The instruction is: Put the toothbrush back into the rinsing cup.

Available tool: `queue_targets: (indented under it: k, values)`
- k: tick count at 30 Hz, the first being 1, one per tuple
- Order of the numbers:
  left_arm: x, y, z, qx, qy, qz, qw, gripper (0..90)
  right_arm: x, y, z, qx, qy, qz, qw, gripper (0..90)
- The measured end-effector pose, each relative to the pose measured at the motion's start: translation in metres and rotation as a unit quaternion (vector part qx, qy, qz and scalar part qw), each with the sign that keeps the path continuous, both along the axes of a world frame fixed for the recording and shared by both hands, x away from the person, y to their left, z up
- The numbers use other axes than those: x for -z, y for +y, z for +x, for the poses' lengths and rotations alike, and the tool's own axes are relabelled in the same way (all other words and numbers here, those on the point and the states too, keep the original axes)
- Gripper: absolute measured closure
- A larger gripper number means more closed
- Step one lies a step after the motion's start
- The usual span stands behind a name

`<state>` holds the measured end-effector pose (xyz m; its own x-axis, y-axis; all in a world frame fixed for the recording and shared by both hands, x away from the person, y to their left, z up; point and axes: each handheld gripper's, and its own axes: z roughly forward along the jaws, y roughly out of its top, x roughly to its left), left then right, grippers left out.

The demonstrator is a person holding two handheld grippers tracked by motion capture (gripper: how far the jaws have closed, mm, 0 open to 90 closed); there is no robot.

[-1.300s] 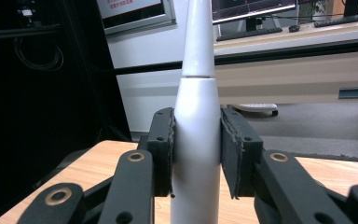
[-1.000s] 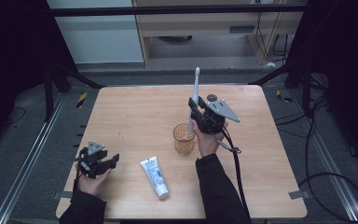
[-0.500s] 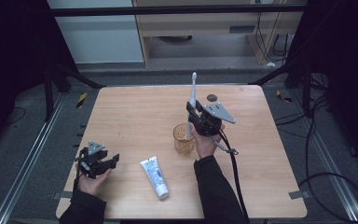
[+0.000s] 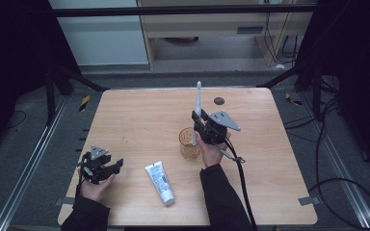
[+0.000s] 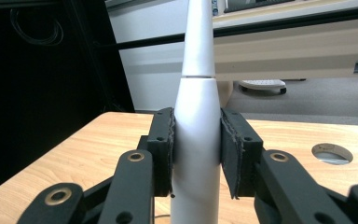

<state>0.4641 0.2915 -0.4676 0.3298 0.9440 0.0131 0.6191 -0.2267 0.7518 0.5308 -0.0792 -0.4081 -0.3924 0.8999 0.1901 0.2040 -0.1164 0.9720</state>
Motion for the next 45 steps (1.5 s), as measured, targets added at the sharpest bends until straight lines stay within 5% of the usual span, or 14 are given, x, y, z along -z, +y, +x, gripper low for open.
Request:
queue_targets:
  k: [45]
  values:
    - [0.0, 0.0, 0.0, 0.0, 0.0, 0.0, 1.0, 45.5, 0.022, -0.004, -0.005, -0.031, 0.064, -0.048, 0.9963, 67.1]
